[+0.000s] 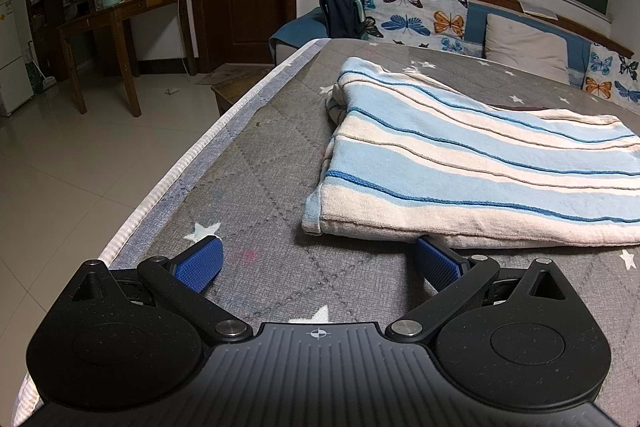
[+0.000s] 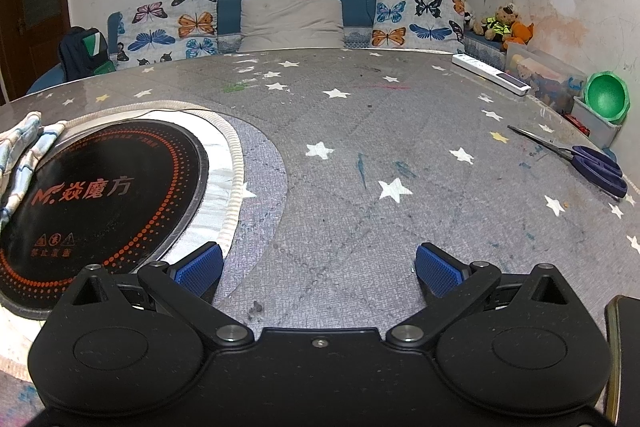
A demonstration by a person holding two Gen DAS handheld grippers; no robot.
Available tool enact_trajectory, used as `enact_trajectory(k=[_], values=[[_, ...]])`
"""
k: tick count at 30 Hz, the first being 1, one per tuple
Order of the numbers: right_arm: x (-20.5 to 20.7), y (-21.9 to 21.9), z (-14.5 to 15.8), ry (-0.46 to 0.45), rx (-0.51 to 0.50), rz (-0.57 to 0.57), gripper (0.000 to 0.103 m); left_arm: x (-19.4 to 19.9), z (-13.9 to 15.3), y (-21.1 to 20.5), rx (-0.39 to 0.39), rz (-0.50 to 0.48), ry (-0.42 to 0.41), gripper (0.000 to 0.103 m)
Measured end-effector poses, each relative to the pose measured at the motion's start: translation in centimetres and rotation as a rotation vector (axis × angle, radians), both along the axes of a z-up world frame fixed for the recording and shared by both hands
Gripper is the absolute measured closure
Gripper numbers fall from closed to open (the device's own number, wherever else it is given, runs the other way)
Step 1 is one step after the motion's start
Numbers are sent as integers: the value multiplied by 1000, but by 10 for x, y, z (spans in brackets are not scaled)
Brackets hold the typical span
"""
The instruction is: Fold clothes
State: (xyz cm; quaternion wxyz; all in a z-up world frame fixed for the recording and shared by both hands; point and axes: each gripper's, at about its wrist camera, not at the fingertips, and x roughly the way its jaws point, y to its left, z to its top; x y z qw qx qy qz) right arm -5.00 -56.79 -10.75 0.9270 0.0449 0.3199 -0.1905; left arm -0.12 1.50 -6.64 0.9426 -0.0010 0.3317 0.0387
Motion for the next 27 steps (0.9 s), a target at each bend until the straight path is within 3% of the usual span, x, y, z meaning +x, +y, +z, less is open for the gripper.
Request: enact_trajectory(k=[27], values=[[-1,7,1,9,-93,-9,0,0,0,0,1,-1,1,0]])
